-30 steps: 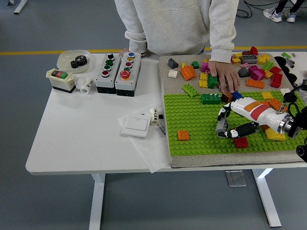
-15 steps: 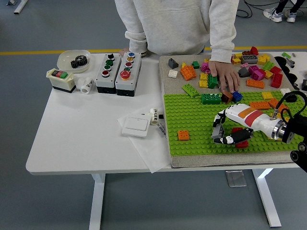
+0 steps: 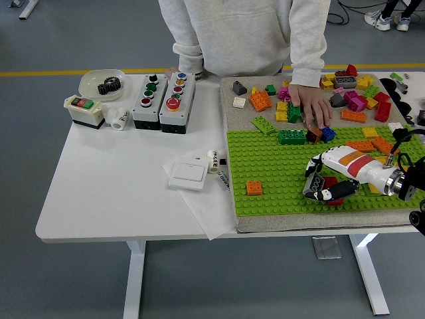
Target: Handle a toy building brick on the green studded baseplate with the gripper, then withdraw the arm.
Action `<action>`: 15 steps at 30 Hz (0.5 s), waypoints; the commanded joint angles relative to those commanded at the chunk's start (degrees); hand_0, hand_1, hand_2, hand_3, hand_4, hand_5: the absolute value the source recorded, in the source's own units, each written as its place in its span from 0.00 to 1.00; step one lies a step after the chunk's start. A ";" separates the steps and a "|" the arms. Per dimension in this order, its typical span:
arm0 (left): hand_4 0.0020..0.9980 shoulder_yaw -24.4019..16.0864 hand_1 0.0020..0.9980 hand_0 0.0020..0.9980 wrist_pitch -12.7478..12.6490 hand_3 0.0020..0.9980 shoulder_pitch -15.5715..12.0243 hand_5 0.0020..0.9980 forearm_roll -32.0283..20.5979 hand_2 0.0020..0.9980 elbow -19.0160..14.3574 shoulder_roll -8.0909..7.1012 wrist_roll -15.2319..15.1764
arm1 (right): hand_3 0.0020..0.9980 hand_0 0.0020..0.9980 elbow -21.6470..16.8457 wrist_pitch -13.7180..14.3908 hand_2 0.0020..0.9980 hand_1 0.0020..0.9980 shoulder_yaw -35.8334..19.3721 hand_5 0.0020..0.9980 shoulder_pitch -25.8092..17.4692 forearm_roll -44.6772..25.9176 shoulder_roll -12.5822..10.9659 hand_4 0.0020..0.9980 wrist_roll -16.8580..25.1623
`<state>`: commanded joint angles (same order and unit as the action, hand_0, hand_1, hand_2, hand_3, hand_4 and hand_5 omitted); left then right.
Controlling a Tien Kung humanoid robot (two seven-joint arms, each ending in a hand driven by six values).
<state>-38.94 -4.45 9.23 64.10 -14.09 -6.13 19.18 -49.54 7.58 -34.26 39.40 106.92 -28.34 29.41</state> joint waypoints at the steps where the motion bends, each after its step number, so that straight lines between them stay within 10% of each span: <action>1: 0.67 0.00 0.74 0.74 0.00 0.60 0.00 0.60 0.00 0.75 0.00 0.00 0.00 | 0.56 0.72 -0.01 0.00 0.59 0.57 -0.01 0.49 0.00 0.01 0.00 0.84 0.00; 15: 0.67 0.30 0.74 0.74 0.11 0.60 0.16 0.60 -0.26 0.75 -0.04 -0.07 -0.06 | 0.77 0.73 -0.47 0.26 0.72 0.64 -0.25 0.46 0.46 0.25 0.14 0.90 1.02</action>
<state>-38.64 -4.34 9.39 63.84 -14.12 -6.20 19.11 -50.02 7.84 -34.50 39.86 107.17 -28.21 30.43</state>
